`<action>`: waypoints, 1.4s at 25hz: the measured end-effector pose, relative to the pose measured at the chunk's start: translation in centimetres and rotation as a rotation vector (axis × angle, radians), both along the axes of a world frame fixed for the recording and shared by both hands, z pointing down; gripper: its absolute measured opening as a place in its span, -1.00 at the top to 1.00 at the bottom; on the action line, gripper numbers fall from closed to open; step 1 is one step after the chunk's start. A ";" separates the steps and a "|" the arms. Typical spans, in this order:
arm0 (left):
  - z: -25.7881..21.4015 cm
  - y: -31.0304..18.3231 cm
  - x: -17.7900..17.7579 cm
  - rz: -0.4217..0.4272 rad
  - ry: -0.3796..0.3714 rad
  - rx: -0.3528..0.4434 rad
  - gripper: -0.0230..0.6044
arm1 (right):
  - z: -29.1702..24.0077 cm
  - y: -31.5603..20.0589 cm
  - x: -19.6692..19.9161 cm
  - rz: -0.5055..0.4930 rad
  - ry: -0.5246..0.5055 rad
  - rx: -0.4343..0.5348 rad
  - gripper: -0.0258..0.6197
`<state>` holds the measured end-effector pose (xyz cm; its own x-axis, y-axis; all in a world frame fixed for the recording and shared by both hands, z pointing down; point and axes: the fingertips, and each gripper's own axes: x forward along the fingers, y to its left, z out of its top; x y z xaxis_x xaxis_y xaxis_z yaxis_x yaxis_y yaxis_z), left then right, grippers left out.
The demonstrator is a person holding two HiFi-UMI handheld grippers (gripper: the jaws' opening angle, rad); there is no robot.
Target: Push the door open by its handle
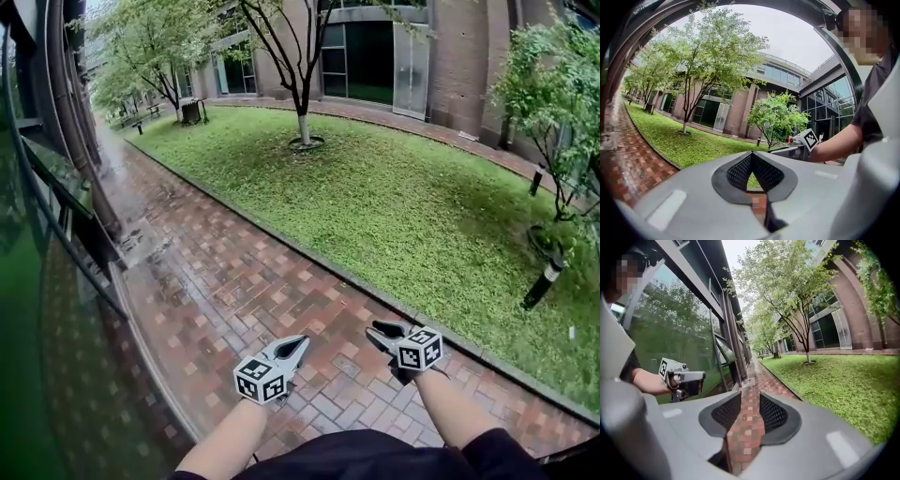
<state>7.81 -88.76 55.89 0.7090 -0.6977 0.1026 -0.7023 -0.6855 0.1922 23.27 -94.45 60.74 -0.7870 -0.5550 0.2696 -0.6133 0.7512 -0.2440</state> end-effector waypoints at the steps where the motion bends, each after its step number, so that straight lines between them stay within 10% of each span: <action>1: 0.0 -0.3 0.0 0.003 0.002 -0.002 0.93 | 0.1 -0.1 0.1 -0.001 0.006 0.003 0.53; 35: 0.8 -0.7 -3.2 0.086 -0.028 -0.002 0.93 | 0.5 1.7 -2.0 0.001 0.168 0.077 0.92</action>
<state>4.60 -89.47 56.65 0.7631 -0.6343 0.1244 -0.6461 -0.7429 0.1751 21.26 -92.79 61.27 -0.7339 -0.5796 0.3542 -0.6412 0.7632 -0.0799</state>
